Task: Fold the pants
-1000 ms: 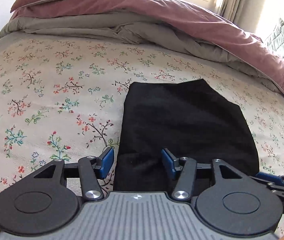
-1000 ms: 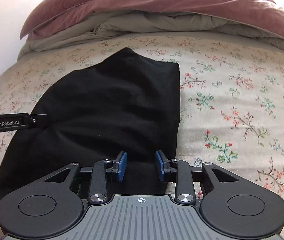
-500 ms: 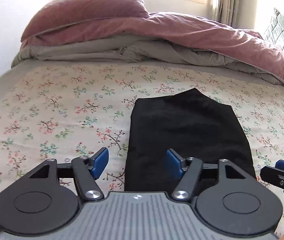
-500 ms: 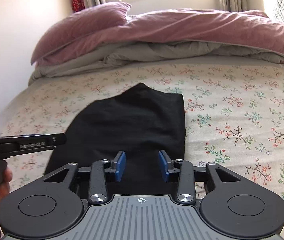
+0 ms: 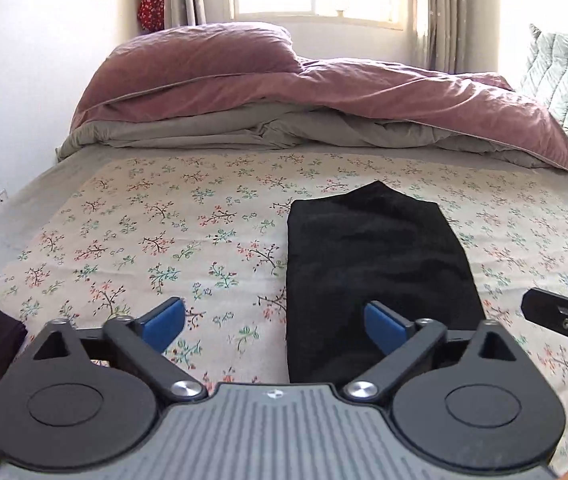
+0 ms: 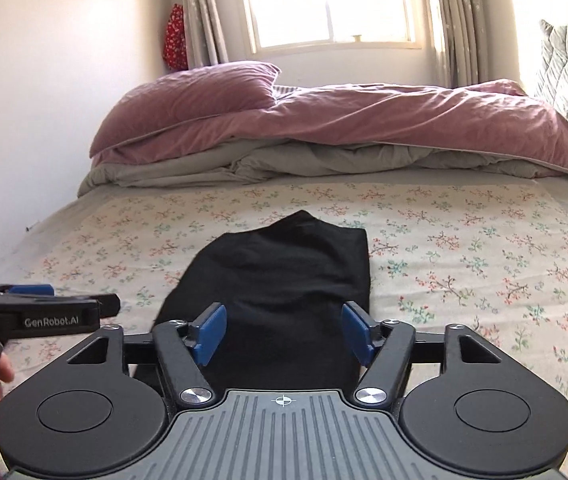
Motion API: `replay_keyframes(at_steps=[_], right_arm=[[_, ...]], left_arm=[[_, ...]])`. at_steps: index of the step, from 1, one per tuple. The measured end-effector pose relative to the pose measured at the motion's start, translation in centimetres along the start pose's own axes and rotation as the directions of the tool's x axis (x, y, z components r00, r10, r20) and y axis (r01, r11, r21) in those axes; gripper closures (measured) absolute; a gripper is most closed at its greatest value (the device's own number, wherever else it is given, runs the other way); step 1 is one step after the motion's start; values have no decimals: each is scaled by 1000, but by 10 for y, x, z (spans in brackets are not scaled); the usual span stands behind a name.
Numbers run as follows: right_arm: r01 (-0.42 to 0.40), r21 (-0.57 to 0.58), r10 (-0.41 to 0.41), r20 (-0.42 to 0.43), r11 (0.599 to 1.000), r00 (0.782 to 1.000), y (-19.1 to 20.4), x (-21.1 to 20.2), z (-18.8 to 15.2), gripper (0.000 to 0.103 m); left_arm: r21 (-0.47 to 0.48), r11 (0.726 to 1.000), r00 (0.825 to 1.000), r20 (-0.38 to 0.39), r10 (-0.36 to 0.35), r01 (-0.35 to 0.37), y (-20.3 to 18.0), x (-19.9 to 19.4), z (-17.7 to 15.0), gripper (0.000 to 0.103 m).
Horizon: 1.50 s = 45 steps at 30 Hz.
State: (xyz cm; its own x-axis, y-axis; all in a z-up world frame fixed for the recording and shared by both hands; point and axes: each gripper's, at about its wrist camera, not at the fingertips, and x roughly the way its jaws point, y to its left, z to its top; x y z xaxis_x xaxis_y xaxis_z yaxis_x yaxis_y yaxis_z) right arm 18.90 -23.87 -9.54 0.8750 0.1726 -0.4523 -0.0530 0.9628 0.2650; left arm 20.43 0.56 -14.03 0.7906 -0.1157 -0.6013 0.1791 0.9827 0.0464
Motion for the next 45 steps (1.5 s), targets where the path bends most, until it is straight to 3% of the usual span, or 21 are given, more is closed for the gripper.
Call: replay_keyframes(at_steps=[6, 9, 14, 17, 45], right_arm=[[21, 7, -21, 61, 1000, 998, 14, -40, -26, 19], [5, 1, -5, 36, 1000, 999, 13, -35, -33, 17], [53, -10, -53, -17, 999, 998, 5, -17, -43, 15], [63, 4, -63, -29, 998, 998, -1, -14, -47, 8], [79, -38, -81, -50, 996, 995, 2, -14, -52, 5]], left_arm=[[55, 998, 998, 58, -27, 24, -5, -8, -22, 0], [105, 994, 999, 40, -2, -2, -7, 7, -32, 0], [84, 996, 1000, 8, 8, -8, -5, 23, -34, 0], [85, 996, 1000, -3, 6, -6, -11, 23, -35, 0], [25, 999, 998, -57, -27, 28, -14, 24, -36, 0]])
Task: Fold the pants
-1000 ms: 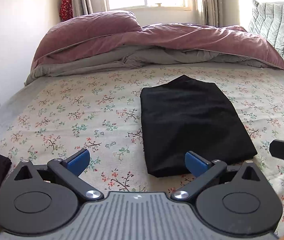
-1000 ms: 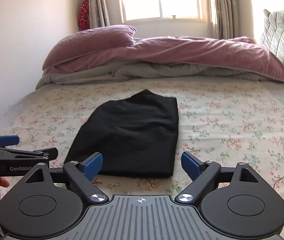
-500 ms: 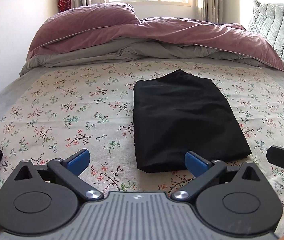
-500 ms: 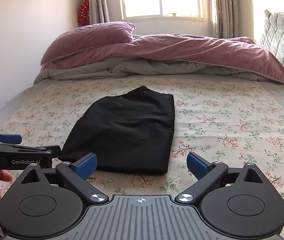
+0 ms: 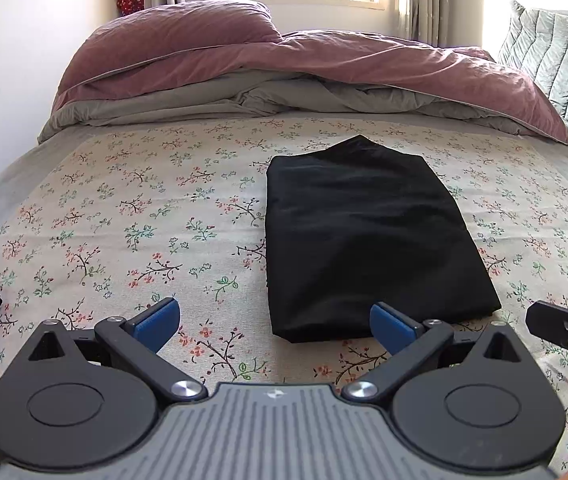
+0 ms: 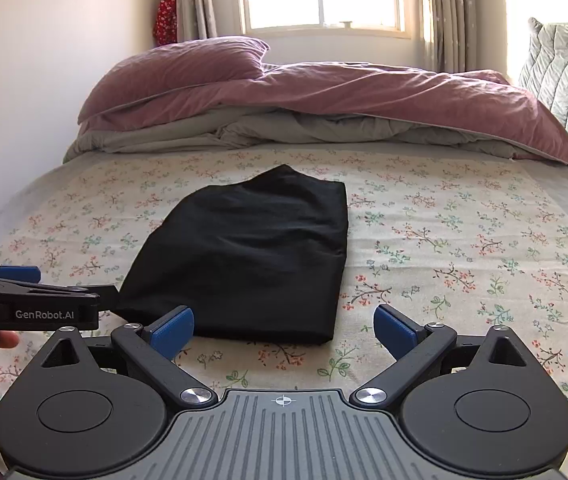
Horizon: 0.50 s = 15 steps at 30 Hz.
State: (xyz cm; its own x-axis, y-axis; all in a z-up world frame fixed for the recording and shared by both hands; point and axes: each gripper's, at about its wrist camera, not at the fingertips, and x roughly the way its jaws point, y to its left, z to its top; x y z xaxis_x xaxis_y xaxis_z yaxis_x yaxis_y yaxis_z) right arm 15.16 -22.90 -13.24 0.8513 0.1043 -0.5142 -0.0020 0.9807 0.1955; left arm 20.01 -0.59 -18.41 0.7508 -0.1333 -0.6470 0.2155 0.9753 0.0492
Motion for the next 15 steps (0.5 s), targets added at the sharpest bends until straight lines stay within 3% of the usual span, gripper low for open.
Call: replay_keyframes(at_steps=[15], right_arm=[[2, -1, -2, -3, 1000, 1000, 0, 1, -2, 5]], left_arm=[[-11, 1000, 1000, -12, -4, 3, -3, 2, 1, 0]])
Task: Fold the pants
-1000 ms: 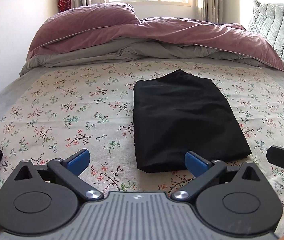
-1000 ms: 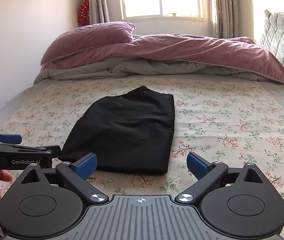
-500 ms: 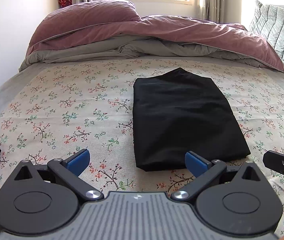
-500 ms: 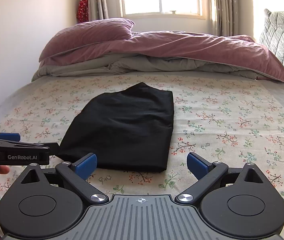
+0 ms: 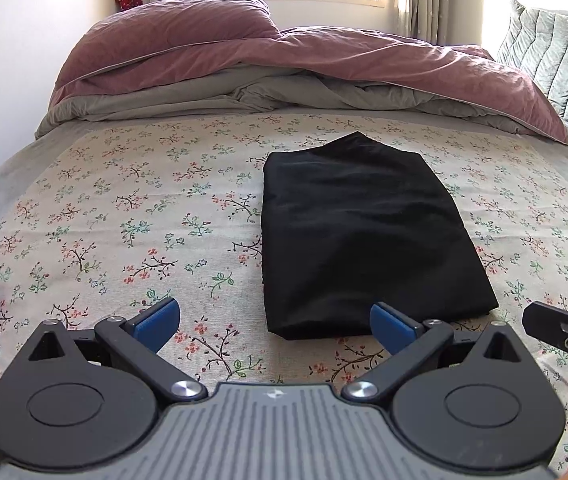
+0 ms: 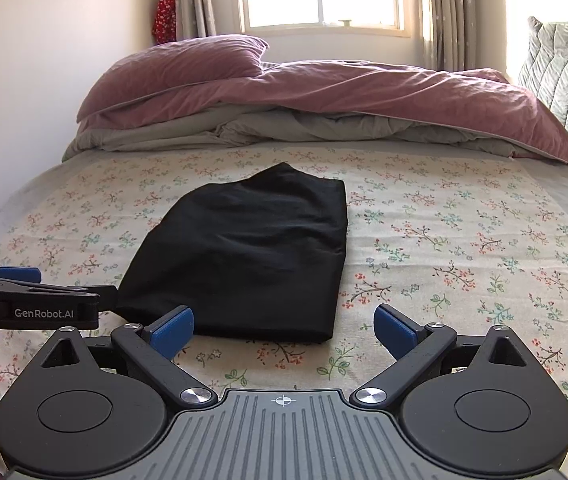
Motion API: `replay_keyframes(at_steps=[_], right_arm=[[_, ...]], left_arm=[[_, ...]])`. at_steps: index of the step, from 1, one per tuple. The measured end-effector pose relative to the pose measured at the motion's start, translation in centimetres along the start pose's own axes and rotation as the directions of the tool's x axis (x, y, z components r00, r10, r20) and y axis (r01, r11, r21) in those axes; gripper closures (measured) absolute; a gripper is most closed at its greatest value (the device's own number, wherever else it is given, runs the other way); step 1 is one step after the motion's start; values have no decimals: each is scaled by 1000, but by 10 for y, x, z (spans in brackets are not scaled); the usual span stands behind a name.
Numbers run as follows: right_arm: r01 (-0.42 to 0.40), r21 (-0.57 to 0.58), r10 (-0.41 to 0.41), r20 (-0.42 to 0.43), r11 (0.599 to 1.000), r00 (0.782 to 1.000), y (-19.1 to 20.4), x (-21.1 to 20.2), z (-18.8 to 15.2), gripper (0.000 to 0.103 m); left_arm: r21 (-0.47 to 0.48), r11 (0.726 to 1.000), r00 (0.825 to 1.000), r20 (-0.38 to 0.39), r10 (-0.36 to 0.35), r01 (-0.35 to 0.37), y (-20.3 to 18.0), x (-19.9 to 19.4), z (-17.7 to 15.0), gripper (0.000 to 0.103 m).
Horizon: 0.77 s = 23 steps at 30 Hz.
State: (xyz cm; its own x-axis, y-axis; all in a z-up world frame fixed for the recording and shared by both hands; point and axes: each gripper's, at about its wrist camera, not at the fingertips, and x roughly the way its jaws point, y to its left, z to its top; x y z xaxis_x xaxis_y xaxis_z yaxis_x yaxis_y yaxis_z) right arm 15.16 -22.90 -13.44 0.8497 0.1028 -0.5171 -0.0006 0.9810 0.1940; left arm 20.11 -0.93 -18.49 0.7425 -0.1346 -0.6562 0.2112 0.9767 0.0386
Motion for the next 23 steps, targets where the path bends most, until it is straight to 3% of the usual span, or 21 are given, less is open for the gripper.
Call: replay_keyframes(at_steps=[23], right_arm=[[8, -1, -8, -11, 1000, 1000, -2, 3, -1, 5]], left_arm=[[-2, 1000, 1000, -20, -5, 5, -2, 4, 0, 0]])
